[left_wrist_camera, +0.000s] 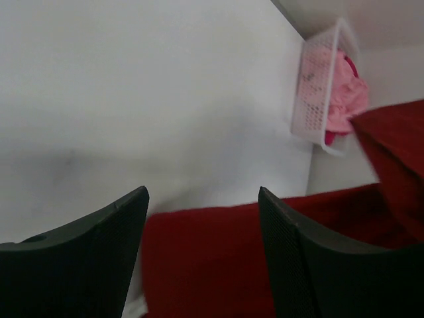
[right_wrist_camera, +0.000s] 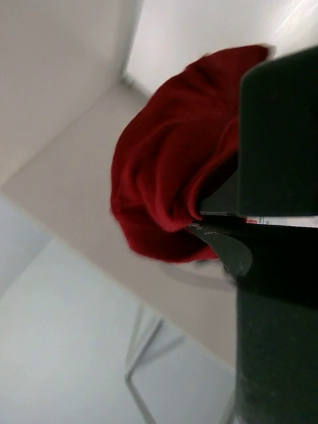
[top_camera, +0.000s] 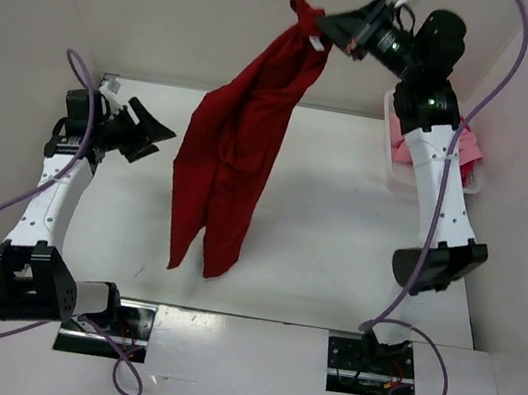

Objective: Fold and stack the t-shirts
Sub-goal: Move the tshirt to the center of the board, then flatten out the tshirt

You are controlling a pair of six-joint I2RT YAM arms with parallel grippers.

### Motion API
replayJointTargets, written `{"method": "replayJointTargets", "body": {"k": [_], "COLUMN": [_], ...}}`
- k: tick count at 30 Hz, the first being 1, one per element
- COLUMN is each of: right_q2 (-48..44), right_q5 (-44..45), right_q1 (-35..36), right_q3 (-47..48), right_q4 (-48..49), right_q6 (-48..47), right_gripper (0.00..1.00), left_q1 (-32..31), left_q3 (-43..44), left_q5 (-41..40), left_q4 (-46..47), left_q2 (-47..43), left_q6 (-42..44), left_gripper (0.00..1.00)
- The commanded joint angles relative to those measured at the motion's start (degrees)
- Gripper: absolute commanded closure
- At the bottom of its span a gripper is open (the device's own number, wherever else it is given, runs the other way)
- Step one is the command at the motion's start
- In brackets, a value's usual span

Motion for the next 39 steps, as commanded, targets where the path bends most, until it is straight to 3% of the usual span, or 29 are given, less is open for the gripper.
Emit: {"method": "replayJointTargets", "body": {"k": [1,4,6,7,8,14,17,20,21,22,24,29,31,33,36,37,39], "right_q2": [-9.74,-15.91,-14.43,-11.64,-9.96,-10.54,-11.17,-11.17,-10.04,-9.50,-7.32,-4.32,-2.56,-1.07,2.88,4.02,5.44], "right_q5": [-1.20,1.24,5.54,6.52,8.18,20.13,24.37,27.00,27.01,28.05,29.90,35.44,35.45,35.45,37.55,38.69,42.56], "right_q1": [-4.05,-12.64,-15.56,-17.49,-18.29,-15.94,-13.38,-8.64,-5.67,-4.07,0.92,7.71,9.12,9.82,10.44,10.44,10.44], "right_q3": [-29.50,-49.16,-54.76,-58.70,-59.52,-60.32,-60.84,-63.13,-63.66,-64.18,-63.49,-59.89,-58.66,-56.90,-54.27,-53.30,-52.15], "right_q4": [13.30,14.71,10.41,8.39,5.93,-0.93,-4.01,-4.73,-5.34,-5.34,-7.26,-9.21,-9.21,-9.21,-9.21,-10.17,-9.65], "right_q6": [-4.83,-4.82,-6.66,-8.58,-9.12,-15.52,-18.43,-19.76,-21.33,-22.04,-23.88,-25.91,-25.91,-25.91,-25.91,-25.22,-23.99], "right_gripper": [0.99,0.99,0.89,0.79,0.65,0.38,0.38,0.66,0.80,0.84,0.84,0.35,0.29,0.29,0.29,0.33,0.52], "left_q1": [1.95,1.95,1.95,1.95,1.95,-5.43,-7.63,-11.04,-11.67,-12.37,-12.38,-12.90,-12.91,-12.91,-12.91,-12.91,-12.91], "left_q3": [5.68,8.76,9.30,9.30,8.78,1.93,-2.73,-3.62,-4.23,-4.23,-3.01,-0.11,0.51,1.22,3.94,4.64,7.01], "left_q5": [-5.95,-9.82,-10.37,-10.37,-9.76,-16.14,-16.96,-16.96,-16.96,-16.96,-16.96,-17.49,-17.49,-16.87,-15.56,-15.55,-16.42], "left_q4": [-3.85,-5.17,-5.78,-5.78,-5.78,-7.63,-7.11,-4.66,-3.60,-1.67,-0.34,2.03,4.23,4.76,6.25,6.96,7.58], "left_q2": [-0.97,1.05,3.24,5.16,5.97,8.00,10.36,14.83,15.89,17.99,20.20,27.76,30.40,33.20,36.03,36.55,38.05], "left_q6": [4.30,5.35,6.22,6.93,6.94,10.54,11.15,10.63,10.63,9.84,9.31,9.92,9.92,9.40,8.87,8.26,7.73], "left_gripper": [0.25,0.23,0.21,0.21,0.21,0.20,0.18,0.16,0.16,0.16,0.16,0.18,0.22,0.27,0.48,0.60,0.71]}}
